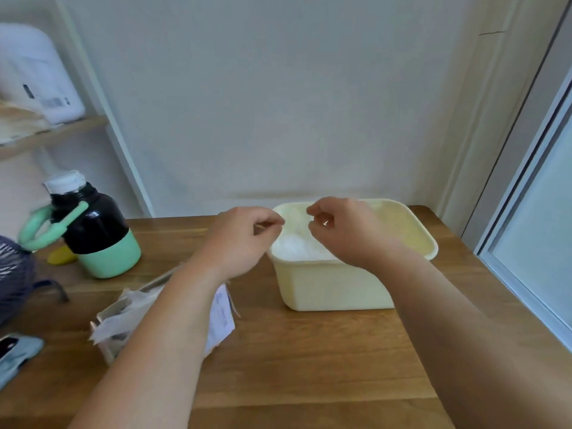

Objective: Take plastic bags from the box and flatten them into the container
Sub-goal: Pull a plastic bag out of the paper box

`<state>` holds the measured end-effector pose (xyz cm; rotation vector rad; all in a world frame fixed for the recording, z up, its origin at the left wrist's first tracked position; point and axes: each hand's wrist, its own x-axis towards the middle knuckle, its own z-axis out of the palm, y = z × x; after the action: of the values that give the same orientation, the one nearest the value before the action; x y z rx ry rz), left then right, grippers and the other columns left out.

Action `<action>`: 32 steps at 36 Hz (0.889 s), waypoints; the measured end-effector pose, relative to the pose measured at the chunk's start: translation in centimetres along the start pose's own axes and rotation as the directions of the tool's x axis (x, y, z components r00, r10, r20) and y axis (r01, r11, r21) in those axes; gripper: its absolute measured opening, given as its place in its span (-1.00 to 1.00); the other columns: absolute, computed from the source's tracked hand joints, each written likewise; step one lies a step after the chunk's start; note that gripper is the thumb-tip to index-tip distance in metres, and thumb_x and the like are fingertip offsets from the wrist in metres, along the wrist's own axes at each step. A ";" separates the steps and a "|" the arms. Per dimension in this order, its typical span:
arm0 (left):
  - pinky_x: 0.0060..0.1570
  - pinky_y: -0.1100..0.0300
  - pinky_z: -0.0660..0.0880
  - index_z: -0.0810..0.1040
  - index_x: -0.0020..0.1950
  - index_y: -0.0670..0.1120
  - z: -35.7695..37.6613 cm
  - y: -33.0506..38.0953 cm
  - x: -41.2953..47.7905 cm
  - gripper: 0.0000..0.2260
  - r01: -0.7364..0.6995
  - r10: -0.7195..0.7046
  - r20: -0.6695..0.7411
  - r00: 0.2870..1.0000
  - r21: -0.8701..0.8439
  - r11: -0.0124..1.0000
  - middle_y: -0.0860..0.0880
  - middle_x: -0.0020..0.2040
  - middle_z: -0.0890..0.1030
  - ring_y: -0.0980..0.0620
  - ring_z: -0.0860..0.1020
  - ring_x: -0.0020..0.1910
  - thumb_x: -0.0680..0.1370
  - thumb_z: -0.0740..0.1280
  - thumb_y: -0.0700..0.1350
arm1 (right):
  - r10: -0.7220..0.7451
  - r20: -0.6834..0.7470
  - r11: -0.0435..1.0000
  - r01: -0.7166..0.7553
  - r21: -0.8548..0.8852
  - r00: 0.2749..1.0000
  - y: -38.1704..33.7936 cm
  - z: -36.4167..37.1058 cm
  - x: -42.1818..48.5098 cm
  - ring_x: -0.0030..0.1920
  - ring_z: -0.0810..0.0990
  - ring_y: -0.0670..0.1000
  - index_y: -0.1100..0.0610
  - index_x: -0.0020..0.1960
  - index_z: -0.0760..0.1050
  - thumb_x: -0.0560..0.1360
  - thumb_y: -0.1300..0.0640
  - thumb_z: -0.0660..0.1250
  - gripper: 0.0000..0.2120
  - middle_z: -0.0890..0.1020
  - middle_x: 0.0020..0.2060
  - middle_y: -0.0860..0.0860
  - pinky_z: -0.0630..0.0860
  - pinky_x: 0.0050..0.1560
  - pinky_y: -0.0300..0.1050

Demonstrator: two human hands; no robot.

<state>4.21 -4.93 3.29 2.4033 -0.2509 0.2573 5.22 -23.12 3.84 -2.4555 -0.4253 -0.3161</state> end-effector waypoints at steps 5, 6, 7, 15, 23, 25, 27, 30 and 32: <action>-0.19 0.60 0.36 0.64 0.07 0.07 -2.8 -2.4 -3.7 -0.87 0.072 -0.071 -0.062 0.996 0.009 0.997 0.25 -0.09 0.61 0.37 0.53 -0.10 0.58 0.34 -0.08 | -0.050 0.057 0.983 0.039 0.179 0.997 -3.5 3.4 -0.8 -0.06 0.56 -0.06 0.09 0.14 0.57 0.54 0.15 0.27 -0.79 0.61 -0.09 -0.08 0.45 -0.12 -0.37; -0.17 0.59 0.36 0.63 0.11 0.05 -3.3 -2.9 -4.4 -0.85 0.087 -0.086 -0.069 0.994 0.021 0.996 0.24 -0.06 0.61 0.36 0.53 -0.07 0.58 0.33 -0.08 | -0.060 0.066 0.979 0.046 0.198 0.996 -4.1 4.1 -0.9 -0.05 0.57 -0.06 0.10 0.13 0.57 0.54 0.14 0.27 -0.80 0.61 -0.09 -0.07 0.46 -0.04 -0.31; -0.14 0.58 0.37 0.62 0.15 0.05 -3.9 -3.5 -5.1 -0.83 0.103 -0.100 -0.079 0.992 0.033 0.994 0.24 -0.04 0.60 0.35 0.52 -0.06 0.58 0.33 -0.09 | -0.070 0.080 0.975 0.051 0.215 0.994 -4.8 4.8 -0.9 -0.04 0.57 -0.06 0.10 0.13 0.57 0.54 0.13 0.27 -0.80 0.61 -0.09 -0.07 0.46 0.00 -0.29; 0.06 0.25 0.45 0.51 0.31 0.06 -6.0 -6.4 -8.6 -0.72 0.242 -0.248 -0.011 0.969 0.263 0.934 0.12 0.17 0.59 0.17 0.53 0.06 0.60 0.29 -0.06 | -0.100 0.248 0.962 0.030 0.272 0.964 -8.3 10.4 -1.1 0.01 0.52 -0.12 0.05 0.25 0.51 0.52 0.19 0.26 -0.68 0.55 -0.03 -0.12 0.38 -0.04 -0.31; 0.03 0.02 0.57 0.61 0.08 0.05 -6.0 -7.1 -9.3 -0.86 0.279 -0.298 0.010 0.955 0.321 0.905 0.08 -0.01 0.65 0.09 0.59 -0.02 0.60 0.28 -0.07 | -0.107 0.282 0.966 0.033 0.256 0.954 -8.7 11.9 -1.1 -0.04 0.55 0.00 0.04 0.30 0.48 0.54 0.22 0.23 -0.65 0.56 -0.07 -0.04 0.52 0.01 -0.11; 0.01 0.04 0.58 0.63 0.04 0.06 -6.1 -7.1 -9.3 -0.88 0.275 -0.288 -0.007 0.958 0.316 0.908 0.10 -0.05 0.65 0.11 0.60 -0.06 0.59 0.31 -0.06 | -0.111 0.283 0.967 0.037 0.252 0.953 -8.5 12.0 -1.1 -0.03 0.55 -0.05 0.02 0.31 0.47 0.55 0.19 0.24 -0.66 0.55 -0.04 -0.08 0.52 0.00 -0.15; -0.05 0.14 0.57 0.64 -0.01 0.07 -6.0 -7.1 -9.1 -0.91 0.278 -0.279 -0.035 0.960 0.275 0.920 0.14 -0.09 0.64 0.17 0.59 -0.10 0.57 0.35 -0.07 | -0.117 0.291 0.968 0.043 0.248 0.950 -8.4 12.0 -1.0 -0.01 0.52 -0.09 0.01 0.32 0.46 0.56 0.17 0.24 -0.66 0.56 0.03 -0.08 0.47 -0.03 -0.22; -0.21 0.38 0.46 0.64 -0.10 0.09 -6.0 -7.2 -8.8 -0.91 0.305 -0.296 -0.103 0.950 0.091 0.948 0.20 -0.26 0.63 0.27 0.57 -0.21 0.51 0.42 -0.12 | -0.125 0.307 0.971 0.053 0.233 0.943 -8.2 12.0 -1.0 -0.02 0.45 -0.14 0.02 0.34 0.45 0.56 0.16 0.24 -0.64 0.57 0.12 -0.07 0.35 -0.04 -0.30; -0.22 0.41 0.41 0.63 -0.17 0.12 -5.9 -7.2 -8.6 -0.85 0.308 -0.315 -0.133 0.940 -0.073 0.949 0.20 -0.34 0.64 0.34 0.57 -0.24 0.47 0.48 -0.15 | -0.134 0.339 0.971 0.055 0.232 0.931 -8.2 11.9 -1.0 -0.07 0.43 -0.14 0.01 0.36 0.44 0.55 0.16 0.25 -0.62 0.57 0.05 -0.07 0.34 -0.09 -0.31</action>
<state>-2.95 5.25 1.00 2.3183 0.1876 0.2714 2.72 -9.80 -1.35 -2.2767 -0.6948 0.1335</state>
